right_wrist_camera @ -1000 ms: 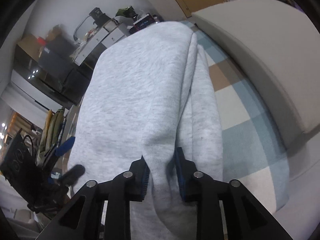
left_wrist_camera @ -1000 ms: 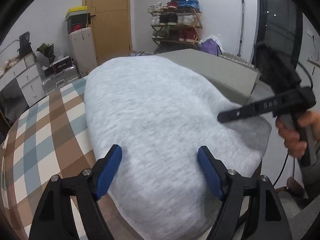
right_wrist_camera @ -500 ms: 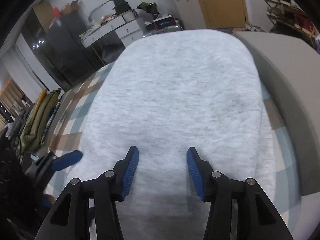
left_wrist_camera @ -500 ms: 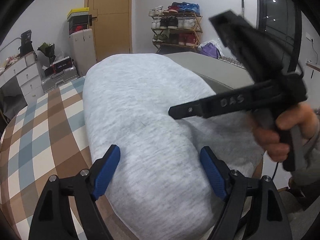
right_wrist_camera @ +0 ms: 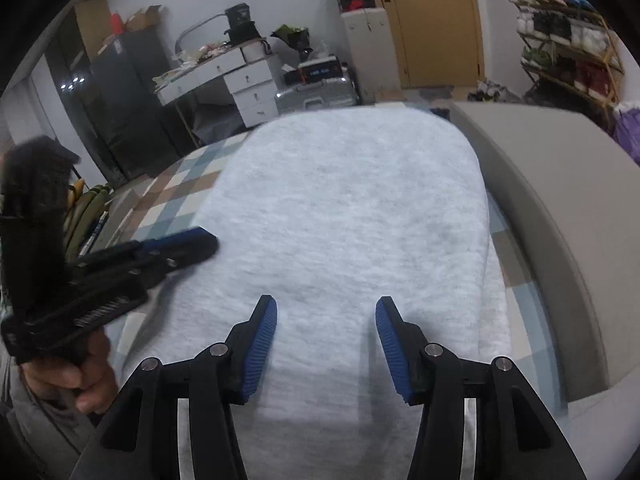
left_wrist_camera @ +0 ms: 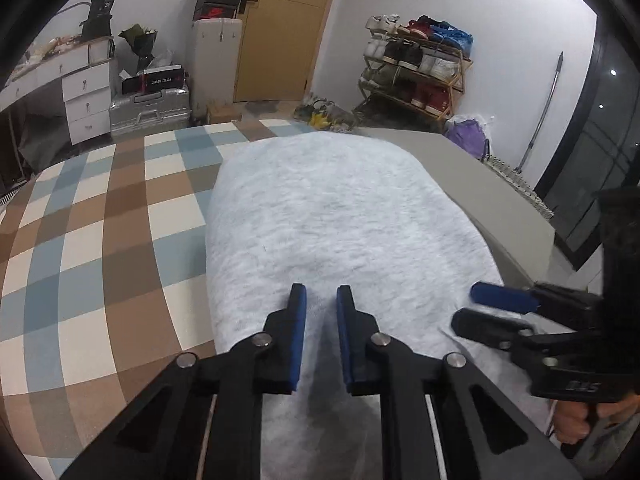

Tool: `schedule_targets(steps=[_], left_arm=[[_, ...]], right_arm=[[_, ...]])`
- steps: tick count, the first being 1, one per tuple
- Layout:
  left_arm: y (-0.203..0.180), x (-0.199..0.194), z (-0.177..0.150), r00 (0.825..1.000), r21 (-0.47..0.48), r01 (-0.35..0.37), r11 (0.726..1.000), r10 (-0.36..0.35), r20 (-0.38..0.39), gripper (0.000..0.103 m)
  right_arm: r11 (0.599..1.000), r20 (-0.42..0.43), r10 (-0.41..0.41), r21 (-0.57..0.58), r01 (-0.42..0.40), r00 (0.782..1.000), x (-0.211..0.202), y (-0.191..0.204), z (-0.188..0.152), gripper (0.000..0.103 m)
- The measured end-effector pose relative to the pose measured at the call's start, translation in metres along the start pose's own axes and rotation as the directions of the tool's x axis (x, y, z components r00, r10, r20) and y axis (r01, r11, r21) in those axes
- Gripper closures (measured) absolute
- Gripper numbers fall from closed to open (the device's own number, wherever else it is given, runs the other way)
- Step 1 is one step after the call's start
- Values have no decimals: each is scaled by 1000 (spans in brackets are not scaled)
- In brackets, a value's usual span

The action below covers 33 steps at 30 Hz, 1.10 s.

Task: Fold large clothes
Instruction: 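Press and smooth the folded grey hoodie flat with both open tools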

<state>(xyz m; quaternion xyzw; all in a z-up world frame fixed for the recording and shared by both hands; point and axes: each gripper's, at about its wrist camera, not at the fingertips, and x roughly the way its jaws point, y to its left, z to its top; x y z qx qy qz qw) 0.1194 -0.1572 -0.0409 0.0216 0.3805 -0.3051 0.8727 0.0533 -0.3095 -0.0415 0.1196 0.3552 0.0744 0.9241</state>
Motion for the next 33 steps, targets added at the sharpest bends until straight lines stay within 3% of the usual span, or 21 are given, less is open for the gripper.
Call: schedule_targets(steps=[3, 5, 7, 11, 16, 20, 23, 26, 33], left_arm=[[-7, 8, -7, 998, 32, -57, 998, 57, -8, 95], [-10, 12, -14, 996, 69, -84, 994, 85, -11, 95], [-4, 10, -17, 997, 74, -72, 995, 73, -6, 95], [-4, 8, -15, 997, 80, -83, 993, 83, -2, 95], [0, -17, -13, 1000, 29, -10, 1000, 10, -22, 95], [-14, -48, -30, 997, 87, 70, 994, -67, -42, 94], [-13, -39, -42, 995, 55, 74, 996, -70, -68, 95], [-8, -28, -44, 994, 7, 94, 996, -94, -57, 95], [-9, -25, -44, 995, 10, 100, 995, -100, -27, 95]], right_arm=[[999, -13, 32, 5, -32, 999, 13, 7, 6, 49], [1000, -101, 16, 6, -15, 995, 43, 7, 0, 46], [1000, -65, 22, 1, -22, 998, 48, 3, -3, 45], [999, -70, 40, -10, -41, 997, 45, 1, -2, 45], [999, -68, 37, -1, -37, 997, 30, -2, 1, 44], [998, -49, 56, 36, -55, 997, 14, -1, 0, 42], [995, -63, 96, 9, -96, 993, 21, 9, -2, 42], [998, -70, 49, -39, -52, 996, 37, 17, -10, 40], [998, -67, 23, -55, -27, 998, 35, 15, -9, 40]])
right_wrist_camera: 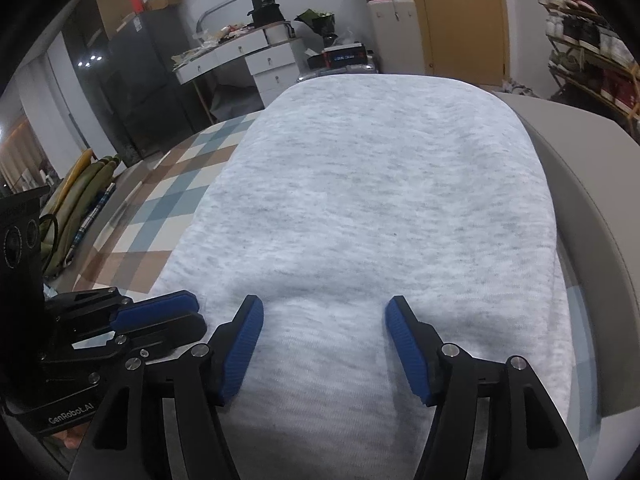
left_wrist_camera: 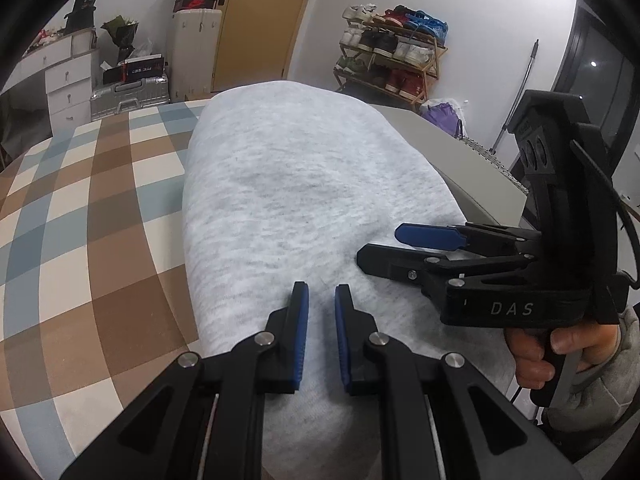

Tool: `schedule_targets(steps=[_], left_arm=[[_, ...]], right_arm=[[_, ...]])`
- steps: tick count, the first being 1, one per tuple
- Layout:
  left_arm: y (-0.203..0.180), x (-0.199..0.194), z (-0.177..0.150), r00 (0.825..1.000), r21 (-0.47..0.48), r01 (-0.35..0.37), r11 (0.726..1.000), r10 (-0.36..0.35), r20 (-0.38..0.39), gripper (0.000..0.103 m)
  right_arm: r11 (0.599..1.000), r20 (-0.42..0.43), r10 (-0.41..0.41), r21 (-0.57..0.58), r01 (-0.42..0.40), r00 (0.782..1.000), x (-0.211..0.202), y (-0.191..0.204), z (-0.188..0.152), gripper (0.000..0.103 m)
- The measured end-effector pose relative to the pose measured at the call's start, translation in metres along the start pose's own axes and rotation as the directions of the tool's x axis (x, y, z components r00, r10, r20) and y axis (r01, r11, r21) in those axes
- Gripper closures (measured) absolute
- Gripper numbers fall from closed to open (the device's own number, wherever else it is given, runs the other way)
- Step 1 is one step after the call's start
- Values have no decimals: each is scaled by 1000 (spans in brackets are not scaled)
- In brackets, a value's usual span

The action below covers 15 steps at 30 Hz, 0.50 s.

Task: Fold large clothes
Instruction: 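Press and smooth the folded grey hoodie flat with both open tools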

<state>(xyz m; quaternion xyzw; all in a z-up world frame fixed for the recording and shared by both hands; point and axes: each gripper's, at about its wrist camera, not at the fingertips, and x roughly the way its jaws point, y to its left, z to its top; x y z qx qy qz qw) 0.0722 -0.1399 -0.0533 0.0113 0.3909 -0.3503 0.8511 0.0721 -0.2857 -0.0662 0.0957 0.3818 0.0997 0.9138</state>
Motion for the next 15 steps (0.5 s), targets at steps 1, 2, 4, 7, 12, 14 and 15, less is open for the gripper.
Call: schedule_targets(steps=[1, 2, 4, 7, 12, 14, 15], left_arm=[[0, -1, -1, 1000, -2, -1, 1000, 1, 3, 95], [0, -2, -2, 1000, -3, -1, 1000, 1, 6, 95], [2, -2, -2, 1000, -10, 6, 1000, -6, 11, 95], [3, -3, -3, 1000, -17, 13, 1000, -12, 12, 95], [-3, -30, -7, 999, 17, 36, 999, -36, -5, 94], [-8, -40, -15, 999, 39, 34, 999, -34, 1, 94], [-9, -42, -17, 999, 36, 34, 999, -34, 2, 94]], right_arm=[[1000, -6, -11, 5, 11, 1000, -6, 3, 1, 40], [1000, -7, -9, 5, 9, 1000, -11, 7, 1, 39], [999, 8, 22, -24, -21, 1000, -22, 16, -3, 39], [998, 18, 13, -67, -12, 1000, -16, 21, -20, 38], [996, 55, 60, -65, -57, 997, -13, 9, -25, 36], [997, 52, 52, -66, -49, 997, -14, 11, -23, 36], [997, 54, 42, -65, -39, 998, -16, 12, -22, 36]])
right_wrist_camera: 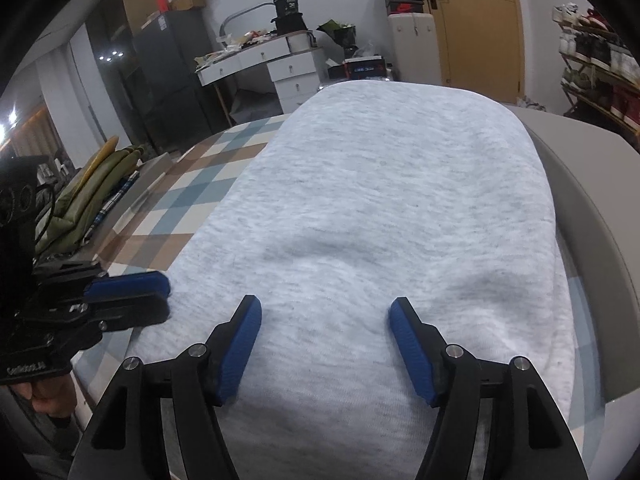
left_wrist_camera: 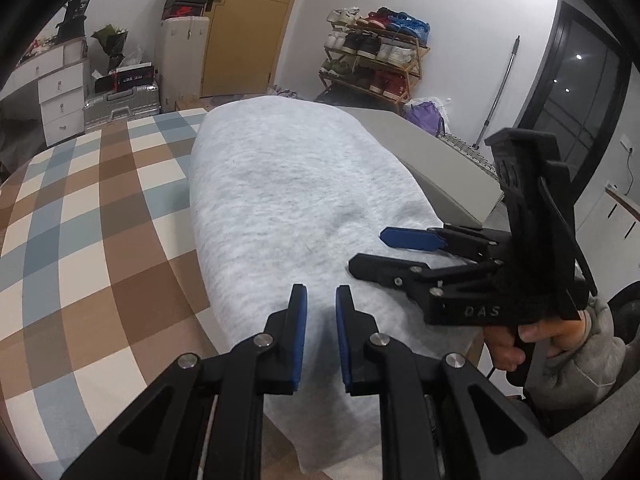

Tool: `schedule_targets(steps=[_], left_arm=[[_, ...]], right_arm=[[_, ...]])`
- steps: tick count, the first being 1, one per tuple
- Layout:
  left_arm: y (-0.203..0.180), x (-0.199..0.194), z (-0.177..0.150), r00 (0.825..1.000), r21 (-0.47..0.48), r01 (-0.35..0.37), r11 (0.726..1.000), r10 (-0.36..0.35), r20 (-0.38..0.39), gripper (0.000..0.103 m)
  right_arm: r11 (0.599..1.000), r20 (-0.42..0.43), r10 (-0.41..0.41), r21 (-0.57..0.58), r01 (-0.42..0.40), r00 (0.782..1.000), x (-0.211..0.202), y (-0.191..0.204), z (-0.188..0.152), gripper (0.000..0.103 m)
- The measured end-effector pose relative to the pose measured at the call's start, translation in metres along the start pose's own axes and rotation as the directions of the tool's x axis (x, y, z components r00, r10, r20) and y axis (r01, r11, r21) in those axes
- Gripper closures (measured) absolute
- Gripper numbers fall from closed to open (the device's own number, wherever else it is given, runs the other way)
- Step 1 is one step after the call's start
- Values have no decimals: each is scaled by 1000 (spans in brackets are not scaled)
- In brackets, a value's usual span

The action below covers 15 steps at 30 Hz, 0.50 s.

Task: Fold large clothes
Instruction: 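Press and smooth the folded grey hoodie flat with both open tools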

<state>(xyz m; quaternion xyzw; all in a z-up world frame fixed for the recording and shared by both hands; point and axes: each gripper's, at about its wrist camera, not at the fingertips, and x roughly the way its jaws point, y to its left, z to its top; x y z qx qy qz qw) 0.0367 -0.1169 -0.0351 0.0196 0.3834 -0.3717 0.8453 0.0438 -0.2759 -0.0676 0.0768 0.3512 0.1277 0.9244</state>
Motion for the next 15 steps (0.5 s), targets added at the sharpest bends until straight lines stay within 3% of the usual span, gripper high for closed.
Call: schedule_targets(steps=[3, 6, 11, 15], left_arm=[[-3, -2, -7, 1000, -15, -22, 1000, 22, 16, 93], [-9, 0, -10, 997, 11, -65, 998, 64, 33, 93], [-17, 10, -19, 990, 60, -130, 990, 126, 62, 93], [-14, 13, -21, 987, 42, -135, 990, 131, 94, 93]], right_arm=[[999, 34, -32, -23, 33, 999, -11, 12, 1, 36], [998, 50, -1, -60, 4, 999, -21, 24, -2, 36], [999, 29, 1, -53, 1, 1000, -5, 24, -18, 35], [998, 55, -12, -53, 15, 998, 0, 20, -22, 35]])
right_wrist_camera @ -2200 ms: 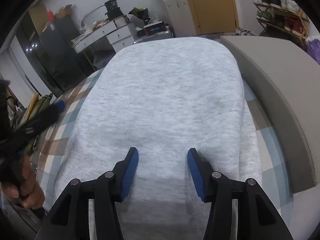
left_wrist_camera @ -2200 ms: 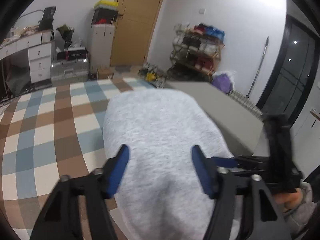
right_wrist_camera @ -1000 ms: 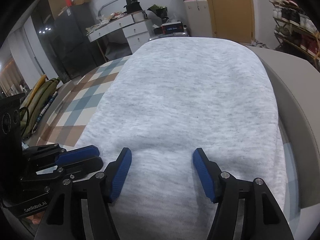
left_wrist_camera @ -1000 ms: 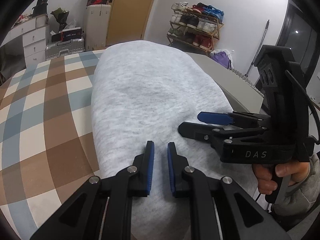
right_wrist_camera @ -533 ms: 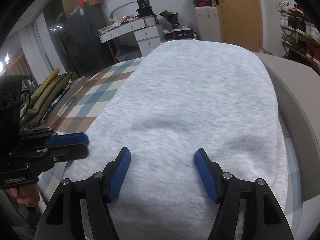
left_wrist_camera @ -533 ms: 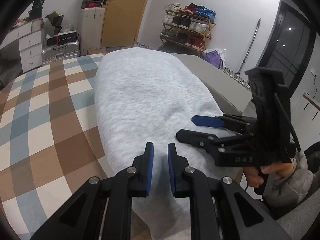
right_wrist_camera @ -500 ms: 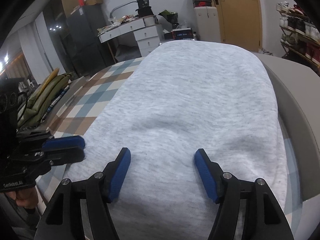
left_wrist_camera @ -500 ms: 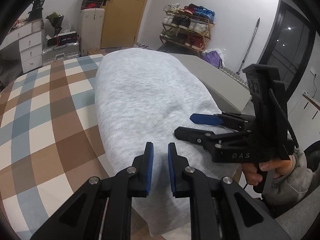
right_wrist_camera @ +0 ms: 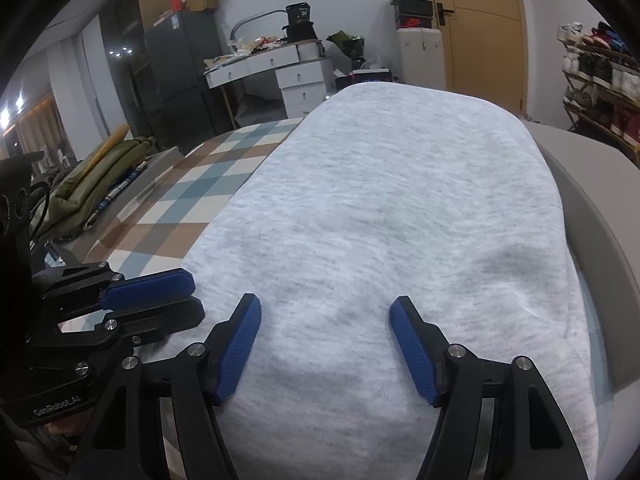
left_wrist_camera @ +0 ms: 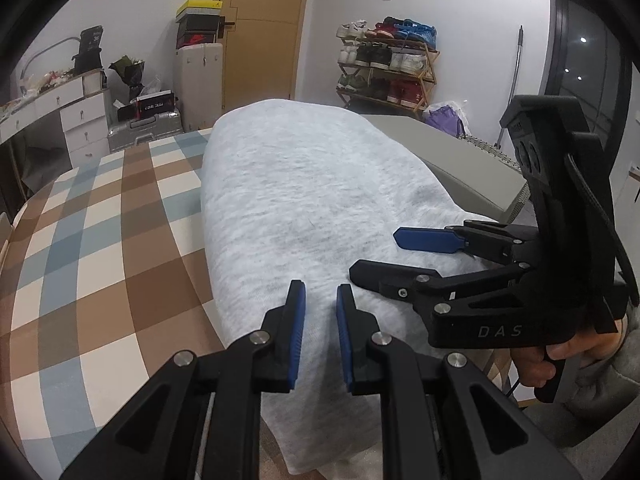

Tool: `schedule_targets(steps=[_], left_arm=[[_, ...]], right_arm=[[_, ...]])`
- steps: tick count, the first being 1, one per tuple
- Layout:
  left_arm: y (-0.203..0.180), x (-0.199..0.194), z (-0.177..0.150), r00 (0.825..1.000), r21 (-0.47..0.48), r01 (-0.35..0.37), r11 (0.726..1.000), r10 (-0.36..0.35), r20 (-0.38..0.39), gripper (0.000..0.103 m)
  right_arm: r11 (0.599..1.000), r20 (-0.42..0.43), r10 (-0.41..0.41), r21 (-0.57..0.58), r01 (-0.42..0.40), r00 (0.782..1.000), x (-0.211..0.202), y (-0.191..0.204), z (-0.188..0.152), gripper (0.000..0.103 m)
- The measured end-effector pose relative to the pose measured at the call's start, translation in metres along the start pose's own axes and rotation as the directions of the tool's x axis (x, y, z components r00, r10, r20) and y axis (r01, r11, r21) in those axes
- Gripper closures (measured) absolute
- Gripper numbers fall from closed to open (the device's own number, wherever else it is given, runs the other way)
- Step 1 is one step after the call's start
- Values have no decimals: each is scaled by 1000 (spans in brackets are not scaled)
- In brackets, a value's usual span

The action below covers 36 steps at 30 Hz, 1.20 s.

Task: Fold large clothes
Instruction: 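Press and smooth the folded grey hoodie flat with both open tools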

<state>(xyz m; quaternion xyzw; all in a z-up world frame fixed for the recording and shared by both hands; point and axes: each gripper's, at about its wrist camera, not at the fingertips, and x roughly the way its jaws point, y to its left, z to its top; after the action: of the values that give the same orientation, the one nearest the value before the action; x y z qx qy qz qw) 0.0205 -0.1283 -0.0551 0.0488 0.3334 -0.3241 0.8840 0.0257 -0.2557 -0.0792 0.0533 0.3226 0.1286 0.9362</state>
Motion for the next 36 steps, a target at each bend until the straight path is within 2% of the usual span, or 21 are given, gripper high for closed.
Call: schedule_targets(steps=[7, 10, 13, 15, 16, 18, 19, 20, 23, 26, 29, 32, 36], left_arm=[[-5, -3, -2, 1000, 10, -17, 1000, 16, 21, 93], [-3, -3, -1, 1000, -1, -8, 1000, 8, 21, 93], [-3, -3, 1, 1000, -4, 6, 1000, -6, 4, 93], [-3, -5, 6, 1000, -5, 13, 1000, -13, -26, 92], [-3, -8, 9, 999, -4, 21, 1000, -21, -45, 90], [-5, -17, 10, 995, 11, 46, 999, -45, -85, 78], [-7, -21, 8, 993, 17, 60, 998, -58, -104, 66], [-9, -23, 5, 990, 22, 72, 997, -68, -127, 59], [-9, -16, -8, 984, 18, 21, 1000, -17, -179, 57], [-2, -12, -12, 983, -45, 27, 999, -35, -181, 53], [-2, -7, -14, 980, -33, 23, 999, -29, -196, 50], [-7, -2, -19, 978, 9, -7, 1000, 8, -209, 43], [0, -20, -13, 986, -40, 19, 999, -25, -166, 44]], right_arm=[[1000, -48, 2, 28, -1, 999, -17, 1, 9, 35], [1000, -60, 8, -11, -8, 998, -28, 10, 5, 35], [997, -102, -20, -79, 12, 995, -19, 14, -9, 35], [998, -108, 11, -56, -17, 994, -17, 8, -9, 34], [998, -113, 15, -52, -21, 993, -17, 6, -8, 35], [998, -120, 18, -56, -25, 993, -17, 5, -6, 35], [998, -119, 19, -55, -26, 993, -17, 5, -6, 35], [998, -118, 22, -50, -28, 993, -18, 5, -5, 35], [999, -122, 25, -43, -30, 992, -24, 4, -3, 35], [998, -132, 29, -49, -35, 991, -35, 3, -4, 35], [998, -167, 24, -50, -32, 986, -24, 2, -10, 34], [997, -142, 28, -64, -37, 989, -17, 1, -14, 33], [997, -108, 73, -19, -75, 991, -34, -7, -2, 32]])
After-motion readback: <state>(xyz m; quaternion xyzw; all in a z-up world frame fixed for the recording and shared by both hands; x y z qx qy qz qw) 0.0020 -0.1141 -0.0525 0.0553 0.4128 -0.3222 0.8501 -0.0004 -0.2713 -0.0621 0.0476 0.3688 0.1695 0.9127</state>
